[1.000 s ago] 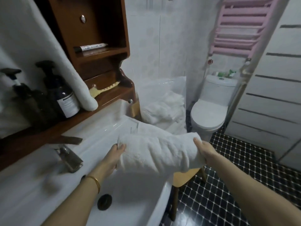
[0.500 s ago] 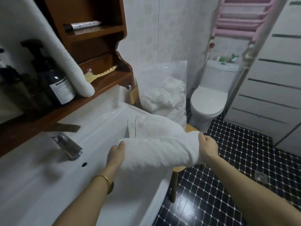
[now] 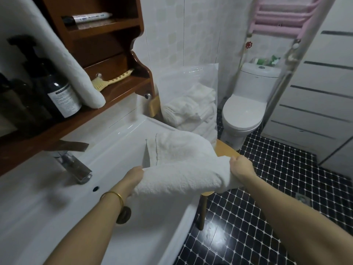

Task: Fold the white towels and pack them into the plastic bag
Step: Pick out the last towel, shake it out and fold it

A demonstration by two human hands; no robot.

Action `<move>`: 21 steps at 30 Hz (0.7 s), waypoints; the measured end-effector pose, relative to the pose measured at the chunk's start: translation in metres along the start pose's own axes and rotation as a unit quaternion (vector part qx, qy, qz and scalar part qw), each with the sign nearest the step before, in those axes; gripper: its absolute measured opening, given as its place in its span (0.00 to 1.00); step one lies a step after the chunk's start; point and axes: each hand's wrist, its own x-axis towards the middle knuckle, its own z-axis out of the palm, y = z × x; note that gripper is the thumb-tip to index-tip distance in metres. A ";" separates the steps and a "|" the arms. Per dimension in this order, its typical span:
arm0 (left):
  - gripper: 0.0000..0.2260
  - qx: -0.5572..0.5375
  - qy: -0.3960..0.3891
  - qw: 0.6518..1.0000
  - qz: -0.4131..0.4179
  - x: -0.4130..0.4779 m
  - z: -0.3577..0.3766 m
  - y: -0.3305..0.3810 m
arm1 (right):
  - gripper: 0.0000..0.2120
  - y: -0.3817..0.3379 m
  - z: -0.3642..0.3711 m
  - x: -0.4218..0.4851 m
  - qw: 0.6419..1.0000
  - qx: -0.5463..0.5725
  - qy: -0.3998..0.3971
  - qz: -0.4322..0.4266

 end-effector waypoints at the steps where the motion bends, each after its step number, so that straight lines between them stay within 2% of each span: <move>1: 0.16 -0.023 -0.015 0.999 -0.020 0.001 -0.001 -0.001 | 0.18 -0.007 -0.003 -0.004 0.999 -0.043 0.010 -0.011; 2: 0.15 -0.052 -0.031 0.997 -0.044 0.001 -0.003 0.000 | 0.16 -0.016 -0.007 -0.010 0.993 -0.099 0.044 -0.038; 4: 0.12 -0.063 -0.053 0.993 -0.081 -0.001 -0.007 0.004 | 0.16 -0.035 -0.012 -0.024 0.959 -0.185 0.121 -0.175; 5: 0.13 -0.055 -0.053 0.992 -0.096 -0.001 -0.009 0.007 | 0.20 -0.044 -0.011 -0.032 0.939 -0.186 0.111 -0.268; 7: 0.13 -0.068 -0.067 0.990 -0.107 -0.002 -0.013 0.013 | 0.37 -0.055 0.000 -0.053 0.889 -0.206 -0.017 -0.408; 8: 0.12 -0.081 -0.077 0.988 -0.103 -0.003 -0.015 0.016 | 0.46 -0.056 0.009 -0.061 0.854 -0.262 -0.054 -0.446; 10: 0.11 -0.097 -0.077 0.984 -0.129 0.000 -0.022 0.016 | 0.53 -0.051 0.023 -0.063 0.796 -0.379 -0.032 -0.471; 12: 0.12 -0.119 -0.088 0.972 -0.183 0.000 -0.028 0.013 | 0.48 -0.053 0.025 -0.052 0.807 -0.400 -0.011 -0.435; 14: 0.11 -0.141 -0.113 0.967 -0.182 0.003 -0.032 0.013 | 0.30 -0.060 0.019 -0.040 0.828 -0.361 -0.008 -0.429; 16: 0.12 -0.181 -0.171 0.958 -0.142 0.001 -0.032 0.015 | 0.14 -0.068 0.013 -0.029 0.838 -0.325 -0.011 -0.439; 17: 0.14 -0.223 -0.205 0.946 -0.111 0.000 -0.033 0.015 | 0.11 -0.072 0.011 -0.025 0.842 -0.315 -0.018 -0.438; 19: 0.18 -0.266 -0.248 0.931 -0.035 -0.002 -0.038 0.012 | 0.12 -0.082 0.005 -0.019 0.853 -0.310 -0.053 -0.417; 21: 0.31 -0.218 -0.274 0.936 0.039 -0.002 -0.045 0.003 | 0.16 -0.093 -0.003 -0.013 0.873 -0.297 -0.128 -0.365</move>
